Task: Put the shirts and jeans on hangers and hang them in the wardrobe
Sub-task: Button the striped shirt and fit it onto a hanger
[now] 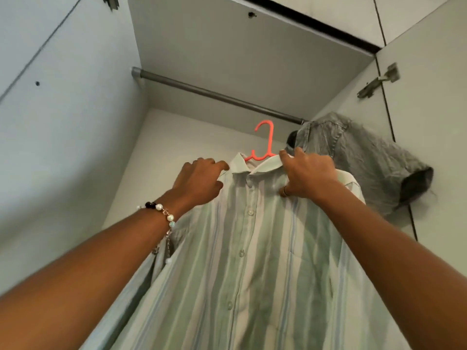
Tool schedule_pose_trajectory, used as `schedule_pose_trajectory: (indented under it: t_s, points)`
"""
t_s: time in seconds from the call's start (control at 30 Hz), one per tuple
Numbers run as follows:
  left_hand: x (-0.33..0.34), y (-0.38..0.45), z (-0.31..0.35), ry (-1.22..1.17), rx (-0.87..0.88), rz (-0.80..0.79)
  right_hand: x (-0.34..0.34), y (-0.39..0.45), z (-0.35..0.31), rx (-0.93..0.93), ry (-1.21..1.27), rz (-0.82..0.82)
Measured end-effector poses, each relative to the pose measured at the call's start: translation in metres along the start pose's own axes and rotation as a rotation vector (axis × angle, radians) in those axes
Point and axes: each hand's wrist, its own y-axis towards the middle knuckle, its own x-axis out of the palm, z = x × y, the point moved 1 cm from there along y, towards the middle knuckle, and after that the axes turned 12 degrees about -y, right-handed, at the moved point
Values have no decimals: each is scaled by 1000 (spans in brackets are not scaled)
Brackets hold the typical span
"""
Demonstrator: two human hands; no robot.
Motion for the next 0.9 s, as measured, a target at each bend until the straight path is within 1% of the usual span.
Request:
schedule_pose_trajectory:
  t_s: [0.13,0.23,0.4,0.53,0.6,0.67,0.8,0.9]
  points:
    - [49,37,-16,13,-28,18,40,51,0,68,-12,0]
    - [80,74,-29,27,-43,-2,67,96,10,117,-24,-10]
    - [120,135,-43,-39,-43,55,103,164,31,214,-82,-1]
    - [143,166,-47,-55,-13,80,120,204,44,285,-114,99]
    - [153,173,-48,-48,2,82,127,219,47,315,-135,101]
    - [162,177,-48,-55,2,82,136,234,47,318,-165,83]
    - [172,180,-46,-88,-4,73,154,256,37,244,-230,36]
    - [177,175,-39,-96,2,37,164,257,38,212,-294,61]
